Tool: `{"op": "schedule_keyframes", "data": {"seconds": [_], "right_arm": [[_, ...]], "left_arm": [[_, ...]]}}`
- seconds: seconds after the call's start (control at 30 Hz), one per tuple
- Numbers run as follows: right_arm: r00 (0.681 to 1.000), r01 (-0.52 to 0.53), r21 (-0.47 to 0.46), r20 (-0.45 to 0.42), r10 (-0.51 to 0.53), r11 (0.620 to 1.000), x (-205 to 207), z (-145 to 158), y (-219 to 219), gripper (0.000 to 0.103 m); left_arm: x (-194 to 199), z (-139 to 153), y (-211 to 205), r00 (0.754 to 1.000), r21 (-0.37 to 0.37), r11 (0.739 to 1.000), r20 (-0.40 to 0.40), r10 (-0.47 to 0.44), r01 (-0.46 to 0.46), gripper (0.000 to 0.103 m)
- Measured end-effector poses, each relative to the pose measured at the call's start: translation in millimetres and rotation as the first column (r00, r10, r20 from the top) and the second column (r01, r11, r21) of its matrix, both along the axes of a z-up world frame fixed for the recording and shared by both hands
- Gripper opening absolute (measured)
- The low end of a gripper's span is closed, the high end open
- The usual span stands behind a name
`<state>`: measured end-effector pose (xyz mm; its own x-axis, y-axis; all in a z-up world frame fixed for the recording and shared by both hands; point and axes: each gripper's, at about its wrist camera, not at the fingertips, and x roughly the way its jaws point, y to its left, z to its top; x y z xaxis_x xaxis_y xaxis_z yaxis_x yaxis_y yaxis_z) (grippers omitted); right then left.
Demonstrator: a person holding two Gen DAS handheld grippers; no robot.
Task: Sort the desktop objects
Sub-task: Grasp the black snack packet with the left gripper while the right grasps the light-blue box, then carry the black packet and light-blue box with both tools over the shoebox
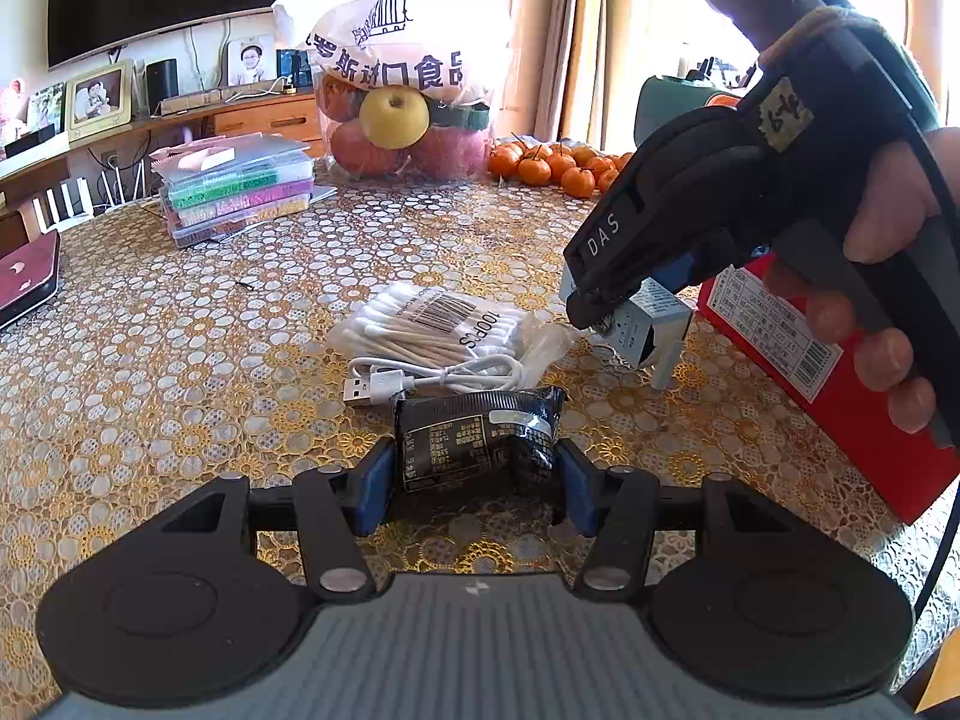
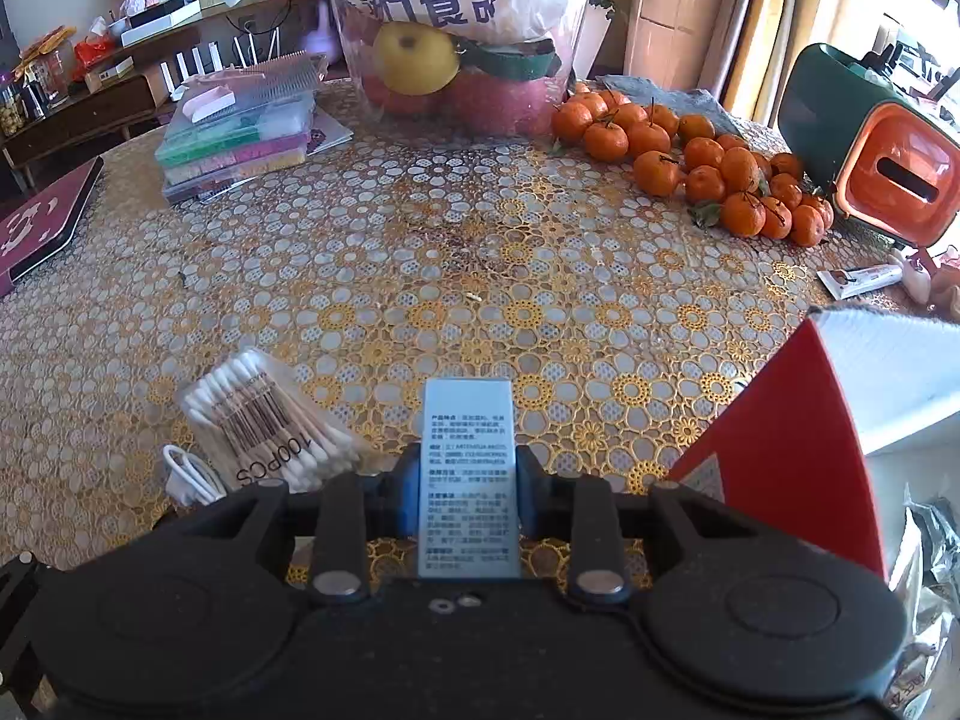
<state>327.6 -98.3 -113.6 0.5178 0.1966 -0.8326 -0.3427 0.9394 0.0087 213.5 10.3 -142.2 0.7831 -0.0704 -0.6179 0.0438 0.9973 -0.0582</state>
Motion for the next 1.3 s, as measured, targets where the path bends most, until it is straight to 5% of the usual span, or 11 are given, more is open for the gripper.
{"op": "schedule_keyframes", "data": {"seconds": [1.3], "right_arm": [[0.993,-0.041,0.077,0.116,0.032,0.996,-122,99,-62,0.029]], "left_arm": [[-81,101,-39,0.991,-0.058,0.993,0.089,-0.095,0.101,0.054]]}}
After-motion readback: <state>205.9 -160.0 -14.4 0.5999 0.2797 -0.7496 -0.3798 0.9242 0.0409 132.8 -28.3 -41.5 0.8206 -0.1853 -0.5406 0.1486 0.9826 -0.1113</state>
